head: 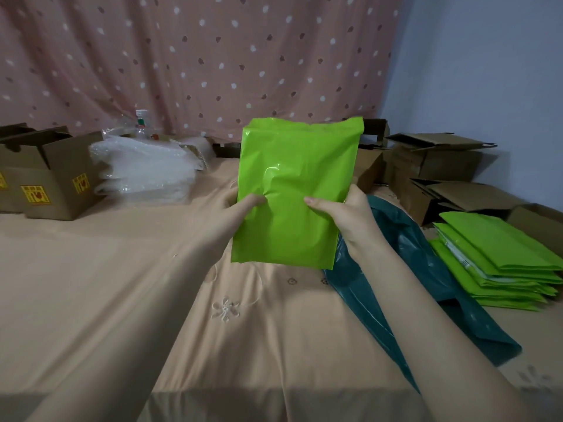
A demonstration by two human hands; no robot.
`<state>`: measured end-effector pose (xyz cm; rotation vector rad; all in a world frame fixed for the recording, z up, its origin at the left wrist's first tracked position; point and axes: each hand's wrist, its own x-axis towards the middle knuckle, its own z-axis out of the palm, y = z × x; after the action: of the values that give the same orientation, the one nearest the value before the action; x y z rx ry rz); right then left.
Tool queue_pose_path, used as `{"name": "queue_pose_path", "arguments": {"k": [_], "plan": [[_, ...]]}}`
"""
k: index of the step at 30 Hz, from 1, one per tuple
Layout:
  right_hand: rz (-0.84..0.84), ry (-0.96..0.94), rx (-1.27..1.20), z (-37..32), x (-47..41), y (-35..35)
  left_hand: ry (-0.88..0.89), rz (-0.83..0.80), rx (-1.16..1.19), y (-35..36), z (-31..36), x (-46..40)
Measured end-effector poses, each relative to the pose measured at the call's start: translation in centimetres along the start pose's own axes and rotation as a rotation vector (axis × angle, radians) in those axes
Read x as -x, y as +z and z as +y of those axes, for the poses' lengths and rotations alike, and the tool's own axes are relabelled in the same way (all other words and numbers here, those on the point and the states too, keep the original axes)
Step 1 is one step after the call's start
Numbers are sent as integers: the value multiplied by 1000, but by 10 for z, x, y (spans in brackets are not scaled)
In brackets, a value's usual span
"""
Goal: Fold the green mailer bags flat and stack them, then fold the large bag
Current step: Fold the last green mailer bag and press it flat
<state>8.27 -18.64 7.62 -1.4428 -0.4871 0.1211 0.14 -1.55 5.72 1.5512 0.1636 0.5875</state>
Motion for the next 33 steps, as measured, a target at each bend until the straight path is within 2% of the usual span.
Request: {"name": "queue_pose_path", "arguments": {"k": [5,12,23,29,33], "plan": [[-4,3,15,9,-2,-2,48,2,-14,-4,-8,-3],[0,1,54,22,-4,-2,119,94,-24,-7,-18,-10],[97,-65,422,47,-13,1,154,173,-159,-19,-45,-19],[56,-13,239,54,-17,11,118,192,-118,-23,-50,-22],[76,-7,275,66,-24,15,102,187,-172,-29,-60,-23]]}}
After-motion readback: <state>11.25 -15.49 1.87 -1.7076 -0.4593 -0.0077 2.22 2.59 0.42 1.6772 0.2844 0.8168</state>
